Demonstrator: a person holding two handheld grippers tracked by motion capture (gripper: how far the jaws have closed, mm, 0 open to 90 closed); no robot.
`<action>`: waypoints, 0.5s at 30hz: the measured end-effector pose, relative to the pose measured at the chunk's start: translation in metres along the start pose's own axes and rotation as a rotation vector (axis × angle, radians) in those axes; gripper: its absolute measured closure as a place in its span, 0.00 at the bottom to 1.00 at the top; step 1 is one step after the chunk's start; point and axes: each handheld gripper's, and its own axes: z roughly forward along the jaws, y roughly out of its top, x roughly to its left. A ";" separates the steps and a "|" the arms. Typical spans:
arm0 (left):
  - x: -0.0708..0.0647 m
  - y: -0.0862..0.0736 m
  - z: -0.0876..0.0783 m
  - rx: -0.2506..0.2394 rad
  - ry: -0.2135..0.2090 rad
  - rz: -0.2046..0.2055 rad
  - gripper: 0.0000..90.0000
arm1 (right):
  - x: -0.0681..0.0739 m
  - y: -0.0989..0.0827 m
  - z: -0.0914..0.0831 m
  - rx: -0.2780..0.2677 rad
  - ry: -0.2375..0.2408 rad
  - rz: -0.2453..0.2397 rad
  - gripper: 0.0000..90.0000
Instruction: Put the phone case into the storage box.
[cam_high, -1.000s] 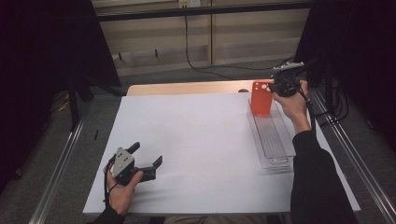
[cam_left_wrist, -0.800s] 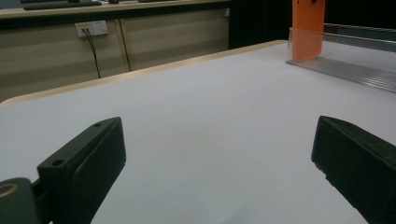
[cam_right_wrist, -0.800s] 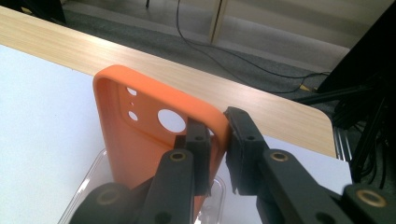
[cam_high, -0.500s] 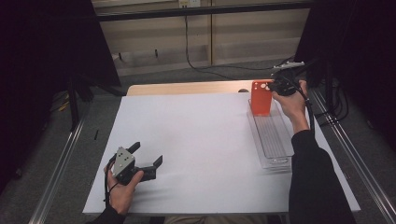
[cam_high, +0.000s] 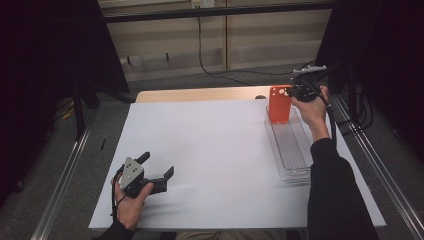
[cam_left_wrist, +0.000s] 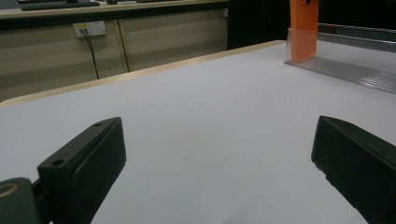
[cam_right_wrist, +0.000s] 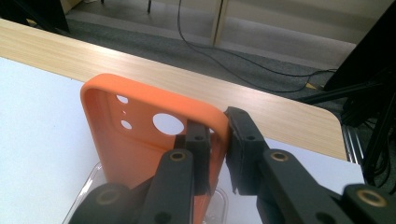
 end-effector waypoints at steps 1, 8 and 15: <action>0.000 0.000 0.000 0.001 -0.001 0.002 0.03 | 0.000 0.000 0.000 0.000 0.000 0.001 0.89; 0.001 0.000 -0.001 0.002 0.001 -0.009 0.03 | 0.000 0.000 0.002 -0.001 -0.006 0.003 0.88; 0.002 0.000 0.000 0.001 -0.008 -0.027 0.03 | -0.003 -0.001 0.002 -0.001 0.010 0.030 0.88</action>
